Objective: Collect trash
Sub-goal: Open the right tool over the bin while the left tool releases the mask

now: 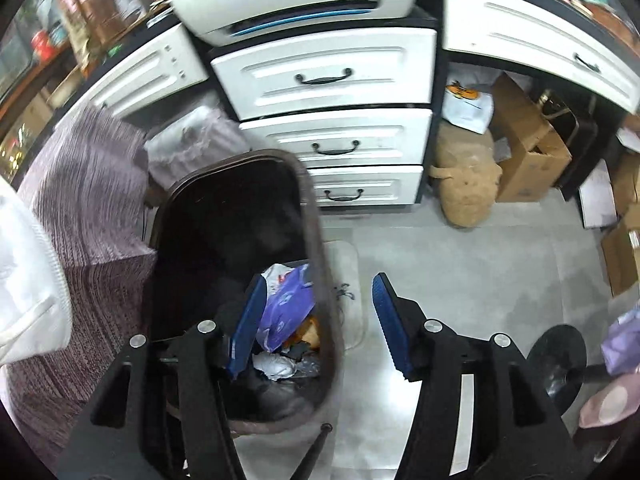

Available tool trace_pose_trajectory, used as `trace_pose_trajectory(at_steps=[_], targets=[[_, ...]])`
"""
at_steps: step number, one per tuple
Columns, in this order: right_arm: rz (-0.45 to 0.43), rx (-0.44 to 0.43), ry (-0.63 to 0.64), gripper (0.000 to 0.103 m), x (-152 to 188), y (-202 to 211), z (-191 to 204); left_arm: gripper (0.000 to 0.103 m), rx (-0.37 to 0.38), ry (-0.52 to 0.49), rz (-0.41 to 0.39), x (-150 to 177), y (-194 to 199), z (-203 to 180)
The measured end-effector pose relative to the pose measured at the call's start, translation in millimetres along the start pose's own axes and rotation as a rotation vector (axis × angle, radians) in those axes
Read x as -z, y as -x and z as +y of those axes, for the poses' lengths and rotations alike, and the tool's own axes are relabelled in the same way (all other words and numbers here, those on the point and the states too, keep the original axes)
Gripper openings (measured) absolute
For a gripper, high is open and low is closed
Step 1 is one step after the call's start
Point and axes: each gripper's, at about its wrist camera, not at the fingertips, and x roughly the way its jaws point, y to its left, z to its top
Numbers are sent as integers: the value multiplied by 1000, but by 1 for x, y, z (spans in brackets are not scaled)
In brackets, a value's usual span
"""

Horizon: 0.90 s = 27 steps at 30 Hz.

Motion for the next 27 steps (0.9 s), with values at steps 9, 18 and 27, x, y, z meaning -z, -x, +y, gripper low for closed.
trace_pose_trajectory(at_steps=[9,18,27], targets=[[-7,16,-97,56,5,1,-42,3,35,-3,38,1,-29,-24],[-4,34,-135,55,11,1,-60,3,20,19,139,16,-71,-24],[2,35,-167,62,13,2,-72,68,-19,-10,251,35,-99,-21]])
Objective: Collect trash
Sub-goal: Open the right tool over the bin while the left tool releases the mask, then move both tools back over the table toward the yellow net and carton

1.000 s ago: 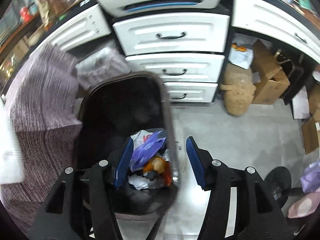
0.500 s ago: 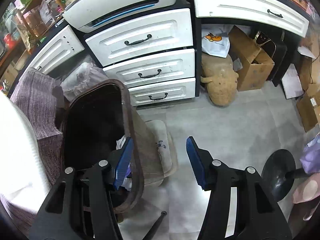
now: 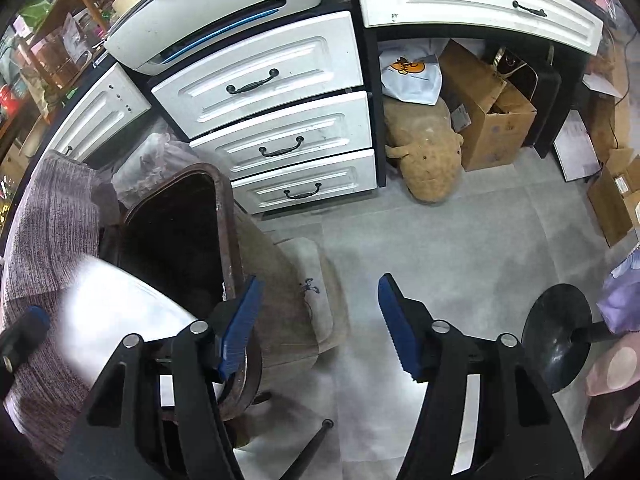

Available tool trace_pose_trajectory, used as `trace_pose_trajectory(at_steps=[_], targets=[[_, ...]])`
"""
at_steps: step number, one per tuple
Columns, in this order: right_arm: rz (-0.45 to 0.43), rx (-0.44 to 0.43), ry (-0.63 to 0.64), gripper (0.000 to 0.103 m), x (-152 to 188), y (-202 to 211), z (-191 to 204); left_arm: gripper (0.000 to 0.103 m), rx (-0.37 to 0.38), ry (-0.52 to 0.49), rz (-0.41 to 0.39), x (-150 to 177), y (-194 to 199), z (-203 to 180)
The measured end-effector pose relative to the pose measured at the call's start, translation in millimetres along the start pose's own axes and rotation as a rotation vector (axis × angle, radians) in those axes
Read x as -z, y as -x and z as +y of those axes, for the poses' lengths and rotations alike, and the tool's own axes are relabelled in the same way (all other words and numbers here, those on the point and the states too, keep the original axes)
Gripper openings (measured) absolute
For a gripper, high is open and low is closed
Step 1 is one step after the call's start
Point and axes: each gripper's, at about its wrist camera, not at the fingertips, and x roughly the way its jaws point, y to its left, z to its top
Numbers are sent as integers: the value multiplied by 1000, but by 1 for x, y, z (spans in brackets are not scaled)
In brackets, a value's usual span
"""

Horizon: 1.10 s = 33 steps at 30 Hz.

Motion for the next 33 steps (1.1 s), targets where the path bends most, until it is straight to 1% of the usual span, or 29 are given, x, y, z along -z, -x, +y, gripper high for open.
trace_pose_trajectory(at_steps=[1,2,3,6,10,14,17,23,25,29,33], targets=[[0,0,-4,64,0,0,-1,82,-10,2,-15,3,2,0],[-1,0,-11,65,0,0,-2,83,-18,1,-29,5,3,0],[-3,0,-17,68,0,0,-4,83,-22,-9,-27,7,4,0],[-5,1,-32,70,0,0,-7,83,-30,-34,-1,10,3,-4],[-16,-8,-47,78,0,2,-9,89,-26,-58,-8,14,11,-9],[-34,-17,-57,80,0,9,-7,92,-13,-67,-24,16,24,-14],[-61,-33,-60,81,1,17,-3,95,-17,-86,-56,18,38,-17],[-159,-72,-54,82,1,46,16,97,-24,-101,-136,21,75,-17],[-190,-85,-40,86,1,56,26,97,-22,-83,-162,22,88,-11],[-226,-113,11,86,4,71,53,97,-17,-33,-205,24,112,3],[-252,-135,72,86,9,83,80,97,-34,-9,-256,25,138,16]])
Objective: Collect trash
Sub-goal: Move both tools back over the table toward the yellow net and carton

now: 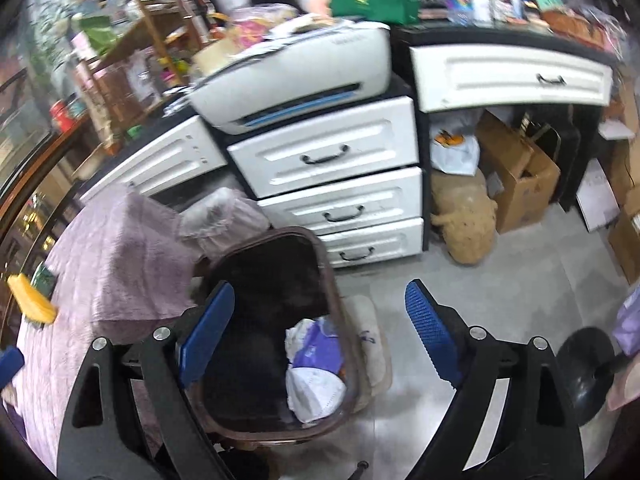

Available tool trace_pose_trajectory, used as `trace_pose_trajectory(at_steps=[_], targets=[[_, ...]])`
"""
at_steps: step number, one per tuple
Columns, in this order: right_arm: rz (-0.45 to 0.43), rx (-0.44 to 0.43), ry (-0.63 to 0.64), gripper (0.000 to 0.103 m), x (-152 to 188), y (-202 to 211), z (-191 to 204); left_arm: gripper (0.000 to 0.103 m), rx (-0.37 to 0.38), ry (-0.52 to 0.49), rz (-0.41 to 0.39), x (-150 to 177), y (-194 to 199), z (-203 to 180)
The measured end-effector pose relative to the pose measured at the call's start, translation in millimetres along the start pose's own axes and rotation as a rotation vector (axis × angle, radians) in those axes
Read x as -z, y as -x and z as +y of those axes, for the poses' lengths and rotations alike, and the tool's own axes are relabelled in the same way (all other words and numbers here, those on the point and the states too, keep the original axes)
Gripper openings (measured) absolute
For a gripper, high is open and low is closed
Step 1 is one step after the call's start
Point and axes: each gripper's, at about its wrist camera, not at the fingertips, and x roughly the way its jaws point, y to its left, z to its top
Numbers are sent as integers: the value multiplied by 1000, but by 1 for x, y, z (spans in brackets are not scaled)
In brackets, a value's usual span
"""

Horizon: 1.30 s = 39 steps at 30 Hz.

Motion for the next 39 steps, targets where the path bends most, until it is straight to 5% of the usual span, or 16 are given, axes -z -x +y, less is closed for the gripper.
trace_pose_trajectory(at_steps=[19,25,39], targets=[[-94,-269,316,94,3,44,156,97,-281,97,-90,11,78,102],[-54,-385,419,95,12,45,208,97,-377,138,-89,21,101,139],[17,-496,556,95,34,41,287,97,-519,223,-77,39,136,201]])
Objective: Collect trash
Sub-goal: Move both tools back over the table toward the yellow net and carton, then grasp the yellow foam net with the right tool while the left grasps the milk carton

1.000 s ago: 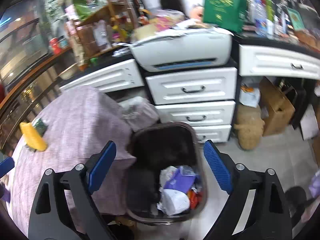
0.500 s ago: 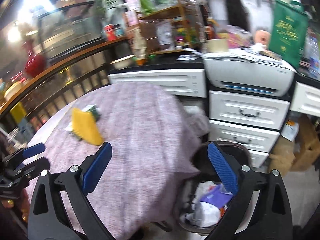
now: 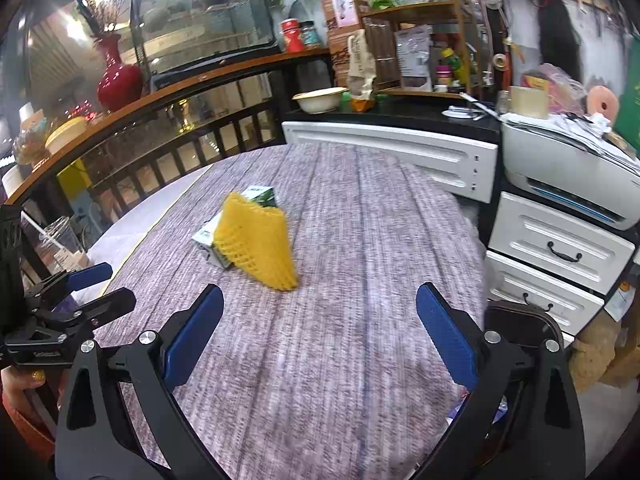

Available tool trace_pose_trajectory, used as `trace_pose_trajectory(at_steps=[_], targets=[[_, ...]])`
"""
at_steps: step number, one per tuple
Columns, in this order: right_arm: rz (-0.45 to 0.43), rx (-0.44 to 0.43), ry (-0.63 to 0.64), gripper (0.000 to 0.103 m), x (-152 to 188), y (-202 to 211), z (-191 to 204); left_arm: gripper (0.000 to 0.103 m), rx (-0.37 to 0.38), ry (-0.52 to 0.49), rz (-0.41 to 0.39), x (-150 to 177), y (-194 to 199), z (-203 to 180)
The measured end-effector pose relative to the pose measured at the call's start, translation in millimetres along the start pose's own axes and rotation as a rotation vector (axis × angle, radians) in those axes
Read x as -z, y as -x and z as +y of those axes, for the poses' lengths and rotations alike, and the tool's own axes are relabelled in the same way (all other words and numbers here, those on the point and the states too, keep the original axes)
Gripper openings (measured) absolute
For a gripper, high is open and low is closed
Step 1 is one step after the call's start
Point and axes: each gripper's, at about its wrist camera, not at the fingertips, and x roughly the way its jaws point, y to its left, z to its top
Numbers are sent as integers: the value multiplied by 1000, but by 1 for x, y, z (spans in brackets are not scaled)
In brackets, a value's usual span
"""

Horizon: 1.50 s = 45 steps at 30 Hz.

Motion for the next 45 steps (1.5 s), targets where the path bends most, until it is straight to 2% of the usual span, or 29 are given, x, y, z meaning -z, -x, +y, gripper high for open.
trace_pose_trajectory(at_steps=[9,17,26,27,28,29,31,33,34,40,45], targets=[[32,-27,22,95,-9,-19,20,97,-58,17,14,0,-3,27],[69,-54,68,96,-23,-39,38,97,-68,43,24,-1,-6,45],[198,-49,108,96,-36,-109,52,97,-56,51,46,0,-11,47],[205,-48,112,93,-37,-114,52,97,-55,48,49,0,-12,47],[211,-49,113,82,-36,-119,51,97,-54,47,52,0,-13,47],[221,-48,114,76,-36,-122,52,97,-50,46,56,-1,-15,46],[255,-65,113,43,-35,-127,52,97,-46,43,65,-1,-18,46],[270,-84,116,24,-33,-128,52,97,-42,42,71,-2,-21,46],[268,-87,118,19,-31,-126,52,97,-40,41,75,-2,-23,46],[215,-110,120,16,-28,-105,51,97,-24,42,99,-5,-36,42],[156,-93,94,16,-32,-79,43,97,-20,23,105,-14,-47,35]])
